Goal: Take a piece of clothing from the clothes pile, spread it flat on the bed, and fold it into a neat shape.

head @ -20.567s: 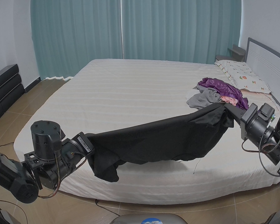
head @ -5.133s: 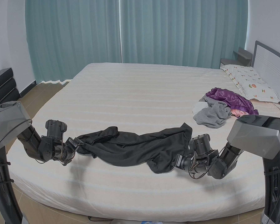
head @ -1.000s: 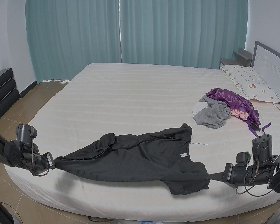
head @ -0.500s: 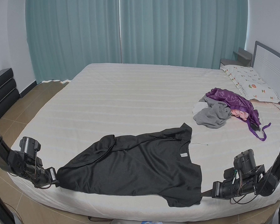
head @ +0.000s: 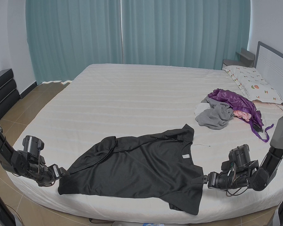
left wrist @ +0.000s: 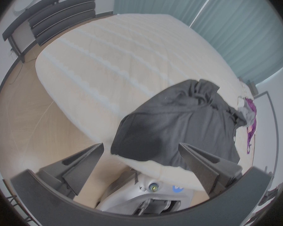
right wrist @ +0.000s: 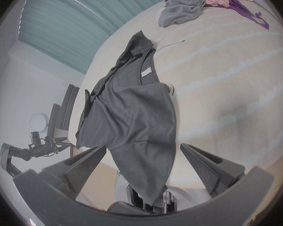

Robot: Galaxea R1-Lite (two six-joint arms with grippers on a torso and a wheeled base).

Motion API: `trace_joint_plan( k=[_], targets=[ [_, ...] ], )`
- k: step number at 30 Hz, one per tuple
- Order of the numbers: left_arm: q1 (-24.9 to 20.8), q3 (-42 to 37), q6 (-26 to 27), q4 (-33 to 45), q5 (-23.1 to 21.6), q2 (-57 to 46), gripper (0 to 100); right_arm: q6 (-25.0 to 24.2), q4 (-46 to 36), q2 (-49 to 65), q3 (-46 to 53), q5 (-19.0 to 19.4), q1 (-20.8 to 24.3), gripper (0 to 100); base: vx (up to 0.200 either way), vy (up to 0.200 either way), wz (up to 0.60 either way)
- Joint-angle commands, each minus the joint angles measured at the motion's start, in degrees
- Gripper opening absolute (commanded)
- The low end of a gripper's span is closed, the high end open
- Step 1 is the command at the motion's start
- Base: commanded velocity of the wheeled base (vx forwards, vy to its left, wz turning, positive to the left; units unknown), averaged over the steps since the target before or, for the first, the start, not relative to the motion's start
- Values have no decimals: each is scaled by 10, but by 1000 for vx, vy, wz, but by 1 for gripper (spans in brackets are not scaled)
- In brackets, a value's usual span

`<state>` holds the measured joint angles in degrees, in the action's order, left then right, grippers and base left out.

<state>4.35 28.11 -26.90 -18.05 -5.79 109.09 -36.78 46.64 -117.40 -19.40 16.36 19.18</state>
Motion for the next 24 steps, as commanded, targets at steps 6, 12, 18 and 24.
trace_joint_plan(
  k=[6, 12, 18, 24],
  targets=[
    [-7, 19, -46, -45, -17, 8, 100, -71, 13, -34, -67, -1, -15, 100, 0, 0, 0],
    [-7, 43, -112, -46, -21, 22, 100, -122, 42, -35, -67, 1, -17, 100, 0, 0, 0],
    [-7, 47, -136, -45, -46, 22, 100, -160, 76, -33, -57, 0, -18, 100, 0, 133, 0],
    [-8, 48, -136, -45, -48, 27, 100, -165, 101, -39, -51, 1, -24, 100, 0, 167, 0]
  ],
)
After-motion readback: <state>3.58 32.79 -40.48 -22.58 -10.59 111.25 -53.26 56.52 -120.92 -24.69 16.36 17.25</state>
